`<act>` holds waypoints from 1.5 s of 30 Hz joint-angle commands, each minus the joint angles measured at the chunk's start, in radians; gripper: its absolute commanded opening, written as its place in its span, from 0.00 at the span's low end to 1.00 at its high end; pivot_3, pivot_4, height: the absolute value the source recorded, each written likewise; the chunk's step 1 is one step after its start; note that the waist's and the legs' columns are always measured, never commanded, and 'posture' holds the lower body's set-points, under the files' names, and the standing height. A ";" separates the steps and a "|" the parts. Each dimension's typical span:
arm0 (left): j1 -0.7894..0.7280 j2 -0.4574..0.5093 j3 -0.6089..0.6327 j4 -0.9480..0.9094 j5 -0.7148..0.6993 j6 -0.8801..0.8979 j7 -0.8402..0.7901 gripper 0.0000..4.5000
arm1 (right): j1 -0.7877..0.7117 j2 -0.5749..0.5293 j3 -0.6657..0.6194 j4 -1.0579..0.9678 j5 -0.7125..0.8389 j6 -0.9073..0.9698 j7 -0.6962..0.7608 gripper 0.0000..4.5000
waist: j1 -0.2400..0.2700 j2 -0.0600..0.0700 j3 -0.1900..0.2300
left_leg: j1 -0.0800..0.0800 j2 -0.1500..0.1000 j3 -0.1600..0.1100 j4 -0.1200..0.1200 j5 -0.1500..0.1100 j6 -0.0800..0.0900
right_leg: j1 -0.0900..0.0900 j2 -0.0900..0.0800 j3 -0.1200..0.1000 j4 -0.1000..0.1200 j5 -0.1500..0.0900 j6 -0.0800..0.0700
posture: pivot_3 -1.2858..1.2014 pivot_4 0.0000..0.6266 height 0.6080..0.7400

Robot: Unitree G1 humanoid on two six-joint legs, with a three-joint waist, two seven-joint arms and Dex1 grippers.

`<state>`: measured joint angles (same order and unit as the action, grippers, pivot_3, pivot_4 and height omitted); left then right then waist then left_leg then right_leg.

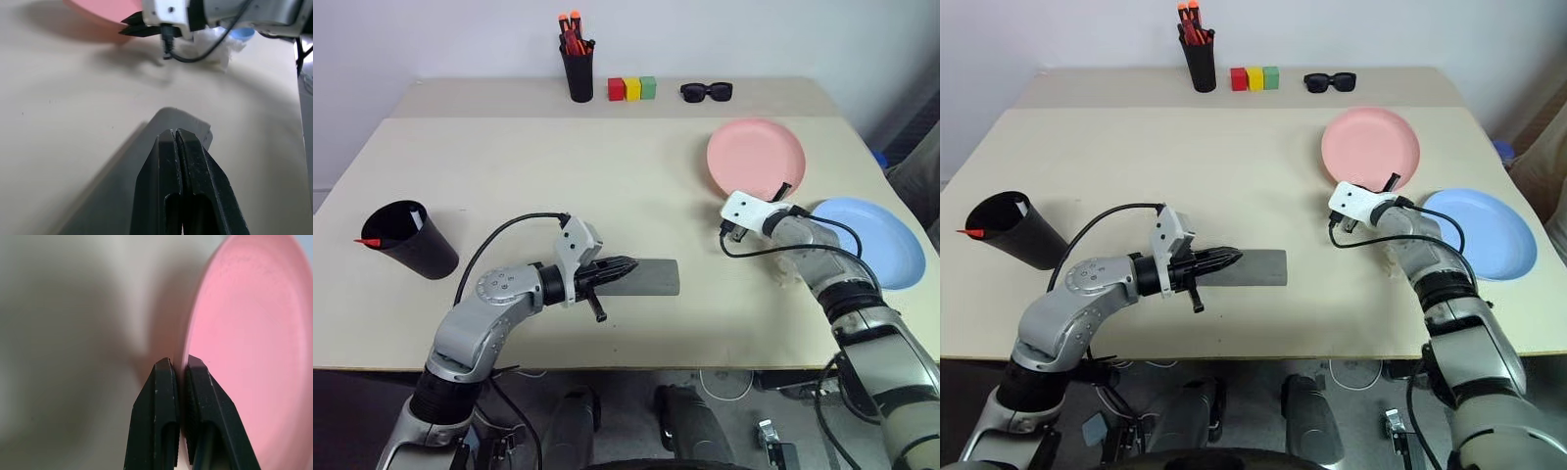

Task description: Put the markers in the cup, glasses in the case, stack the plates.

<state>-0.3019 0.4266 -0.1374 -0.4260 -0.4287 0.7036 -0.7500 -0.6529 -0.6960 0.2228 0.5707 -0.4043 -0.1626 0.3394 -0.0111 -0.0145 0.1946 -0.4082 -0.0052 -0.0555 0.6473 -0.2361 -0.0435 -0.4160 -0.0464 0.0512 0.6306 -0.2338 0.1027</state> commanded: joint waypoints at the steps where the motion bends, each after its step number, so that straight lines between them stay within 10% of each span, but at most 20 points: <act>1: -0.045 -0.020 -0.007 0.005 -0.029 -0.047 -0.028 0.00 | 0.134 -0.103 -0.174 -0.336 0.114 0.119 0.103 0.01 | 0.005 0.000 0.000 | 0.000 0.000 -0.001 0.000 0.000 0.000 | 0.000 0.000 0.000 0.000 0.000 0.000 | 0.52 0.24 1.00; 10: -0.146 -0.108 -0.102 0.153 -0.032 -0.212 -0.182 0.00 | 0.678 -0.235 -0.590 -0.839 0.293 0.452 0.341 0.01 | -0.004 0.001 -0.001 | 0.005 0.000 -0.001 0.001 0.000 0.001 | 0.006 0.001 -0.001 -0.001 -0.003 -0.004 | 0.52 0.24 1.00; 18: -0.149 -0.122 -0.156 0.192 0.013 -0.268 -0.212 0.00 | 0.621 -0.258 -0.526 -0.591 0.282 0.356 0.322 0.01 | -0.009 0.002 -0.001 | 0.009 0.001 0.005 0.001 0.000 0.001 | 0.008 0.001 0.004 -0.001 -0.003 -0.004 | 0.52 0.24 1.00; 26: -0.095 -0.087 -0.144 0.148 0.016 -0.268 -0.169 0.00 | 0.614 -0.310 -0.553 -0.572 0.306 0.350 0.365 0.76 | -0.004 0.002 -0.001 | 0.009 0.000 0.005 0.001 -0.001 0.001 | 0.008 0.001 0.004 -0.001 -0.004 -0.003 | 0.52 0.24 1.00; 35: -0.104 -0.092 -0.154 0.219 0.037 -0.326 -0.183 0.00 | 0.738 -0.257 -0.767 -0.793 0.554 0.541 0.493 0.76 | -0.001 0.002 -0.001 | 0.008 0.000 0.004 0.001 -0.001 0.001 | 0.008 0.001 0.004 -0.001 -0.004 -0.003 | 0.52 0.24 1.00; 45: -0.118 -0.090 -0.150 0.177 0.027 -0.288 -0.170 0.00 | 0.729 -0.154 -0.480 -0.861 0.424 0.522 0.344 0.76 | -0.002 0.002 -0.001 | 0.008 0.001 0.004 0.001 -0.001 0.001 | 0.008 0.001 0.004 -0.001 -0.006 0.000 | 0.52 0.24 1.00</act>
<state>-0.4043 0.3398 -0.2971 -0.2029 -0.3926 0.4106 -0.9273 0.0944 -0.8447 -0.2733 -0.3056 0.0824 0.3954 0.7348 -0.0133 -0.0124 0.1933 -0.4004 -0.0047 -0.0515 0.6482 -0.2370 -0.0421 -0.4086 -0.0462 0.0547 0.6290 -0.2397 0.1026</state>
